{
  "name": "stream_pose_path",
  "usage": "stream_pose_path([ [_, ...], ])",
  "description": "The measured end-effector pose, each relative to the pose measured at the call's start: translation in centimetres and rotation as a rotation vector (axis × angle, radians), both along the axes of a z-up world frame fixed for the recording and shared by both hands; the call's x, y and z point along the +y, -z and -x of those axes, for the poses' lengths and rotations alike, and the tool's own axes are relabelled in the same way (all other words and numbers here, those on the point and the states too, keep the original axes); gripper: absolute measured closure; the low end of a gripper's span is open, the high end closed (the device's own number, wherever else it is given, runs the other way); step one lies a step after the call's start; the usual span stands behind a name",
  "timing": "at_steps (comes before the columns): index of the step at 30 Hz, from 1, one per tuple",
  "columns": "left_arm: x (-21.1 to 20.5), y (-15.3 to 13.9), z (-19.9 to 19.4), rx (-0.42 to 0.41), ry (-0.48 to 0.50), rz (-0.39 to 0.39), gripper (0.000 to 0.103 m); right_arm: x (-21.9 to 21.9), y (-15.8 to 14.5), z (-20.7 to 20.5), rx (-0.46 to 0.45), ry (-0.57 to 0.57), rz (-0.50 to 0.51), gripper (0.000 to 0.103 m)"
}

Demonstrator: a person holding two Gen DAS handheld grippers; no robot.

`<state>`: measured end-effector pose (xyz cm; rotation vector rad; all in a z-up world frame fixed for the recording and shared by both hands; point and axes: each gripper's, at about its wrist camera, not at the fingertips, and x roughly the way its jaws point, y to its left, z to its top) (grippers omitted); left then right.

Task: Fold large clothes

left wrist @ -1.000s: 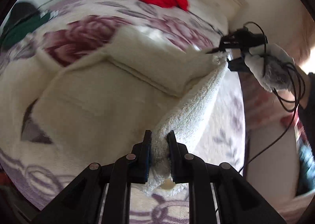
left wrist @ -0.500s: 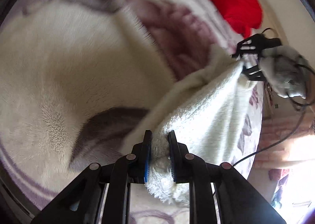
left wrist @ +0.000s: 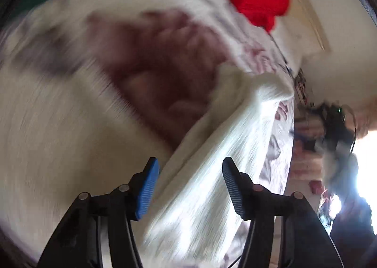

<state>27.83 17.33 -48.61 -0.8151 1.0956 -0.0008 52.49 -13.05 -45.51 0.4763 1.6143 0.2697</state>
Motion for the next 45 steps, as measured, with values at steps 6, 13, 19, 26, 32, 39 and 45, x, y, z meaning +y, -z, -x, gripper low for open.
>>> stream_pose_path([
  [6, -5.4, 0.1, -16.6, -0.056, 0.249, -0.146, 0.049, -9.1, 3.5, -0.4, 0.009, 0.108, 0.027, 0.020],
  [13, -7.3, 2.5, -23.9, -0.070, 0.310, -0.318, 0.096, -11.3, 8.1, -1.7, 0.028, 0.138, -0.052, 0.020],
  [19, -0.6, 7.4, -23.7, 0.064, 0.100, -0.101, 0.096, -7.7, 9.6, -4.2, -0.008, 0.100, -0.091, 0.020],
  [26, -1.3, 7.4, -23.5, 0.042, 0.165, -0.099, 0.095, -0.9, 12.5, -7.2, -0.035, -0.141, 0.158, 0.037],
  [32, -1.4, 4.5, -22.7, 0.042, 0.197, -0.082, 0.066, 3.3, 9.2, -5.6, -0.181, -0.309, 0.457, 0.036],
  [39, -3.1, 6.7, -21.6, 0.115, 0.285, -0.096, 0.033, 4.7, 8.3, -3.9, -0.247, -0.359, 0.512, 0.033],
  [45, -2.0, 6.7, -20.0, -0.028, 0.194, 0.122, 0.081, 3.9, 8.9, -3.0, -0.214, -0.333, 0.459, 0.033],
])
